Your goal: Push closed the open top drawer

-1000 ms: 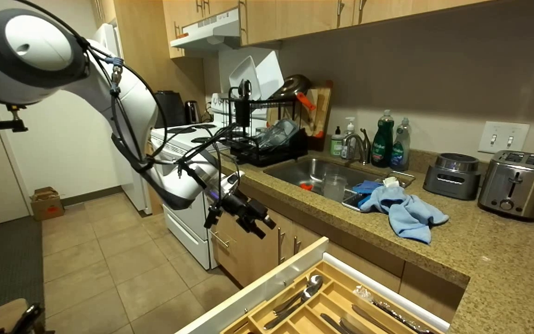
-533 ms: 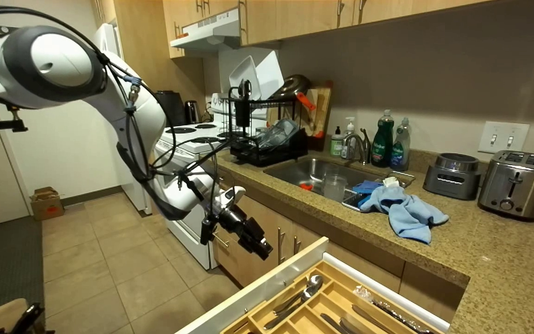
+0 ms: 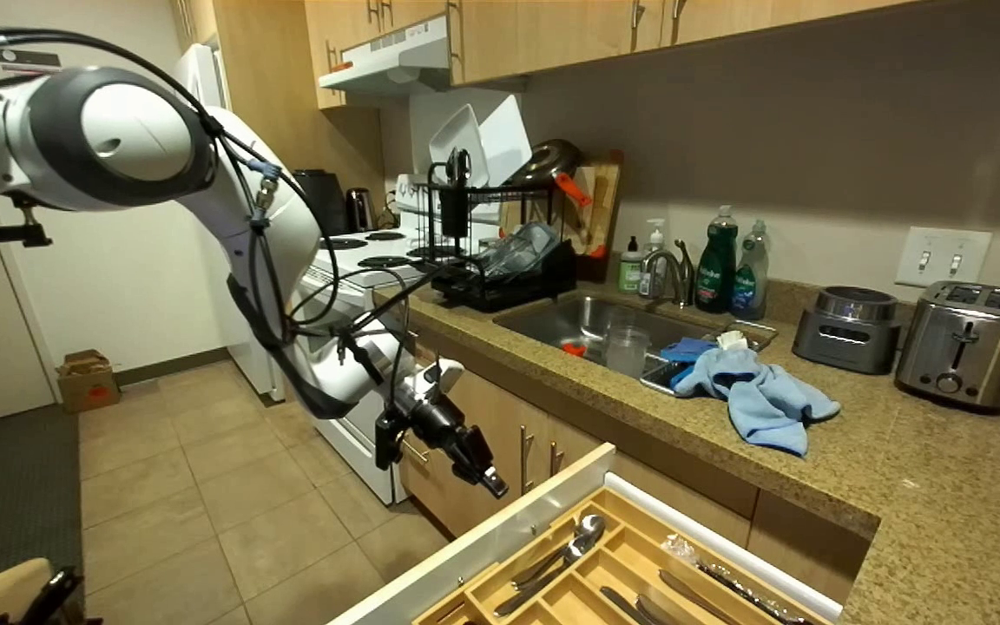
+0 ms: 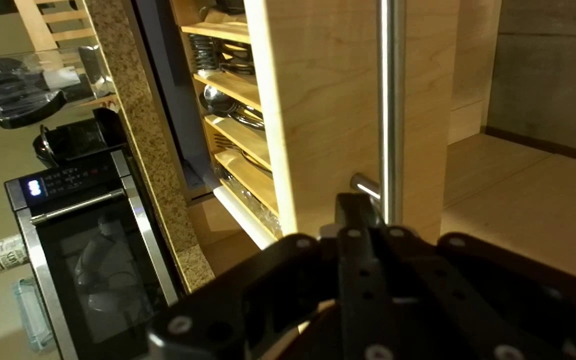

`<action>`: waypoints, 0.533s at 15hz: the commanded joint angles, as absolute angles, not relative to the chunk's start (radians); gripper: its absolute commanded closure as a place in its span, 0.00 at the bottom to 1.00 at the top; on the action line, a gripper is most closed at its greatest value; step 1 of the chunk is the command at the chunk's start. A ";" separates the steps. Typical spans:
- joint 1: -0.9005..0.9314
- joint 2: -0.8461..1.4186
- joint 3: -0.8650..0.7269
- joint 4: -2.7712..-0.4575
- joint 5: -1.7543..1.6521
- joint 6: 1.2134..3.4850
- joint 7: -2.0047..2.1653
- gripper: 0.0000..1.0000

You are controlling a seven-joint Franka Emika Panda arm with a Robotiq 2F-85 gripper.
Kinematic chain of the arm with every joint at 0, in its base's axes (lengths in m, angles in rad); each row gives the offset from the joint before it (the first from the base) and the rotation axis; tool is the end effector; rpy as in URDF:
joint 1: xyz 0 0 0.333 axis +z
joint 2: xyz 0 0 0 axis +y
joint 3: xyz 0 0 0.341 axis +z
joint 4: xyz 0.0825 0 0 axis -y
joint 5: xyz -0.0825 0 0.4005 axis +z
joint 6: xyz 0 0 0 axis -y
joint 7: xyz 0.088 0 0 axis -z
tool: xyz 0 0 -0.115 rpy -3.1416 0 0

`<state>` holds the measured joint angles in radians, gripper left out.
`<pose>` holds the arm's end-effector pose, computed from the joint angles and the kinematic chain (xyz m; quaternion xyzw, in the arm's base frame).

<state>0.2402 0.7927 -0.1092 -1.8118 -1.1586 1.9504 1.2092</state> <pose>0.6213 0.0147 0.0975 0.8443 -0.0894 0.0659 0.5243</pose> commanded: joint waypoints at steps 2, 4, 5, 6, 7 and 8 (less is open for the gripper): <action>0.182 0.822 -0.086 -1.790 -1.159 1.896 1.235 1.00; 0.161 0.838 -0.091 -1.782 -1.154 1.880 1.236 1.00; 0.153 0.844 -0.091 -1.776 -1.153 1.875 1.236 1.00; 0.146 0.851 -0.095 -1.767 -1.151 1.865 1.240 1.00; 0.144 0.856 -0.095 -1.761 -1.147 1.859 1.240 1.00; 0.140 0.862 -0.100 -1.757 -1.145 1.850 1.243 1.00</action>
<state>0.1841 0.8354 -0.0937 -1.7704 -1.1483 1.8907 1.2114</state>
